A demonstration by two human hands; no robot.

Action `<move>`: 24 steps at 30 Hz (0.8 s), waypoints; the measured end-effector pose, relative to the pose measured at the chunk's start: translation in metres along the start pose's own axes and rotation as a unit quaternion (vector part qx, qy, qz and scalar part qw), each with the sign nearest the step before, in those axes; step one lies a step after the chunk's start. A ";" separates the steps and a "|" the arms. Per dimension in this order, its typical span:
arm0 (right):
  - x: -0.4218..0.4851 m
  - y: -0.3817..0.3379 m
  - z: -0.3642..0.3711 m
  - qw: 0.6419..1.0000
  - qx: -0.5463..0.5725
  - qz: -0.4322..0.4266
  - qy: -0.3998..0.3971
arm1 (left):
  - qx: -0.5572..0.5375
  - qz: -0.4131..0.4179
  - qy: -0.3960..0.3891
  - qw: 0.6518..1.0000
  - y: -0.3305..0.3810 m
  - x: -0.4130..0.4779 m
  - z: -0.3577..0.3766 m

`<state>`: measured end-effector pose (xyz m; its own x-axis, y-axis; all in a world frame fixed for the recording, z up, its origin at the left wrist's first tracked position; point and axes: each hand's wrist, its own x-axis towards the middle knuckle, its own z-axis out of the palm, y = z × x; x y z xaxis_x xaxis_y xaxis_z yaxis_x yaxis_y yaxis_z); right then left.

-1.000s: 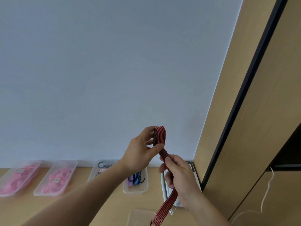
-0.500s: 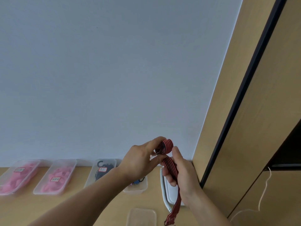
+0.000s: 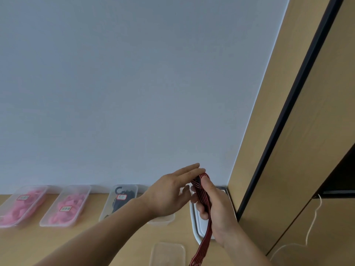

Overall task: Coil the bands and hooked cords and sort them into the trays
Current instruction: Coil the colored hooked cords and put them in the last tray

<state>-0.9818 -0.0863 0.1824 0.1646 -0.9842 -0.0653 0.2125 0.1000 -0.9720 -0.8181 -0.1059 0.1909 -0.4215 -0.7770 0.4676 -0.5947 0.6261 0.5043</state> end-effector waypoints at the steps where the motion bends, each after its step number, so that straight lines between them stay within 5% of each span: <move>1: 0.000 -0.001 0.000 1.000 0.000 -0.012 0.001 | -0.084 -0.043 0.005 0.996 0.002 0.001 0.001; 4: 0.001 -0.003 -0.002 0.998 -0.015 -0.056 -0.014 | -0.370 -0.209 0.026 0.905 0.011 0.009 -0.002; 6: 0.002 -0.004 -0.002 0.996 -0.028 -0.076 -0.043 | -0.464 -0.261 -0.011 0.847 0.013 0.016 -0.007; 9: 0.004 0.000 -0.003 0.994 -0.037 -0.082 -0.070 | -0.478 -0.268 -0.061 0.834 0.013 0.021 -0.011; 12: 0.003 0.006 -0.006 0.994 -0.045 -0.070 -0.070 | -0.508 -0.278 -0.016 0.815 0.007 0.024 -0.014; 16: 0.005 0.008 -0.008 0.995 -0.071 -0.053 -0.037 | -0.482 -0.296 0.032 0.824 0.003 0.028 -0.011; 24: 0.008 0.009 -0.006 0.998 -0.066 -0.003 -0.010 | -0.356 -0.240 0.104 0.897 -0.001 0.030 -0.006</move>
<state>-0.9848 -0.0939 0.1714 0.1824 -0.9816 -0.0565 0.0852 0.0730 -0.9937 -0.8257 -0.1291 0.2087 -0.0530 -0.9856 0.1606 -0.0550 0.1635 0.9850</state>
